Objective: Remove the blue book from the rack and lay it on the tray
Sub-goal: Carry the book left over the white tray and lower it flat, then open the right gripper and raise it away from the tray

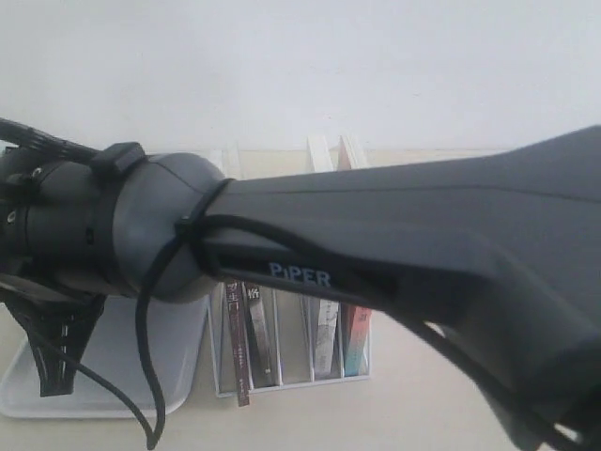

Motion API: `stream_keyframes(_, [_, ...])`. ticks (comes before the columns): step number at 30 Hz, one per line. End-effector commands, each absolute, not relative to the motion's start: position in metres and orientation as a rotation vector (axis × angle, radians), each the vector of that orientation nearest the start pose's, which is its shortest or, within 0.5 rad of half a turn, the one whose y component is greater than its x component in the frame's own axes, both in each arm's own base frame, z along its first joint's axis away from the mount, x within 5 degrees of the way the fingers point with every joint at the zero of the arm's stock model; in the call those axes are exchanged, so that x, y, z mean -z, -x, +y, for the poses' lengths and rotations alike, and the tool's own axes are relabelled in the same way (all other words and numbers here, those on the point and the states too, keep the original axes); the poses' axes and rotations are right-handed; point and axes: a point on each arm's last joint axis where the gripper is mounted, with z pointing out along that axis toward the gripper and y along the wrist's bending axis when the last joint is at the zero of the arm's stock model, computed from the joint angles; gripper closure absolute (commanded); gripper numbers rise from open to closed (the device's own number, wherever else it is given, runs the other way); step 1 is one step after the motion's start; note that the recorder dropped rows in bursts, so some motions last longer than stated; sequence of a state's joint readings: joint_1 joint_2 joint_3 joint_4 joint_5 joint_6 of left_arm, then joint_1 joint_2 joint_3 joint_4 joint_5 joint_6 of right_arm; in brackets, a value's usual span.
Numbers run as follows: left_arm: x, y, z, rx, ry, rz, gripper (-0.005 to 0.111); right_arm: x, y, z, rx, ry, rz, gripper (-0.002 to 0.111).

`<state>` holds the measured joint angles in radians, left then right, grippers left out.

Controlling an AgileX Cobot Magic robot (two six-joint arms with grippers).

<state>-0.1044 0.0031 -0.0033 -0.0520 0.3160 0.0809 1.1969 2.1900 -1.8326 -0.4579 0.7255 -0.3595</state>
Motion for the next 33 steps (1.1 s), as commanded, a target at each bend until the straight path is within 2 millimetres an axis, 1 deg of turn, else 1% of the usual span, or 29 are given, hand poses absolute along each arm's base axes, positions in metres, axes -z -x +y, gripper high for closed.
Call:
stream_keyframes(1, [-0.185, -0.054, -0.007, 0.068, -0.125, 1.794, 0.102, -0.199, -0.198, 0.449, 0.077, 1.950, 1.671, 0.108])
stream_keyframes(4, [-0.185, -0.054, -0.007, 0.068, -0.125, 1.794, 0.102, -0.197, -0.194, 0.447, 0.031, 1.954, 1.739, 0.108])
stream_keyframes(5, [-0.185, -0.054, -0.007, 0.068, -0.125, 1.794, 0.102, -0.196, -0.193, 0.447, 0.021, 1.954, 1.760, 0.107])
stream_keyframes(6, [-0.185, -0.054, -0.007, 0.068, -0.125, 1.794, 0.102, -0.196, -0.193, 0.446, 0.027, 1.960, 1.767, 0.104])
stream_keyframes(8, [-0.185, -0.054, -0.007, 0.068, -0.125, 1.794, 0.102, -0.195, -0.193, 0.444, 0.038, 1.968, 1.782, 0.093])
stream_keyframes(10, [-0.185, -0.054, -0.007, 0.068, -0.125, 1.794, 0.102, -0.195, -0.194, 0.443, 0.056, 1.974, 1.786, 0.077])
stream_keyframes(12, [-0.185, -0.054, -0.007, 0.068, -0.125, 1.794, 0.102, -0.195, -0.195, 0.442, 0.069, 1.976, 1.785, 0.064])
stream_keyframes(13, [-0.185, -0.054, -0.007, 0.068, -0.125, 1.794, 0.102, -0.195, -0.195, 0.442, 0.073, 1.975, 1.784, 0.060])
stream_keyframes(15, [-0.185, -0.054, -0.007, 0.068, -0.125, 1.794, 0.102, -0.195, -0.195, 0.442, 0.069, 1.964, 1.795, 0.057])
stream_keyframes(20, [-0.185, -0.054, -0.007, 0.068, -0.125, 1.794, 0.102, -0.195, -0.195, 0.442, 0.057, 1.929, 1.836, 0.057])
stream_keyframes(24, [-0.185, -0.054, -0.007, 0.068, -0.125, 1.794, 0.102, -0.201, -0.194, 0.441, 0.055, 1.918, 1.839, 0.057])
stream_keyframes(26, [-0.185, -0.054, -0.007, 0.068, -0.125, 1.794, 0.102, -0.211, -0.194, 0.438, 0.049, 1.881, 1.863, 0.057])
stream_keyframes(27, [-0.185, -0.054, -0.007, 0.068, -0.125, 1.794, 0.102, -0.222, -0.193, 0.433, 0.041, 1.827, 1.906, 0.057])
stream_keyframes(28, [-0.185, -0.054, -0.007, 0.068, -0.125, 1.794, 0.102, -0.228, -0.193, 0.431, 0.040, 1.797, 1.929, 0.057])
stream_keyframes(29, [-0.185, -0.054, -0.007, 0.068, -0.125, 1.794, 0.102, -0.245, -0.191, 0.423, 0.034, 1.725, 1.995, 0.060])
stream_keyframes(30, [-0.185, -0.054, -0.007, 0.068, -0.125, 1.794, 0.102, -0.252, -0.189, 0.419, 0.036, 1.707, 2.015, 0.065])
stream_keyframes(32, [-0.185, -0.054, -0.007, 0.068, -0.125, 1.794, 0.102, -0.289, -0.184, 0.404, 0.011, 1.657, 2.000, 0.100])
stream_keyframes(33, [-0.185, -0.054, -0.007, 0.068, -0.125, 1.794, 0.102, -0.302, -0.183, 0.399, -0.002, 1.635, 1.980, 0.108])
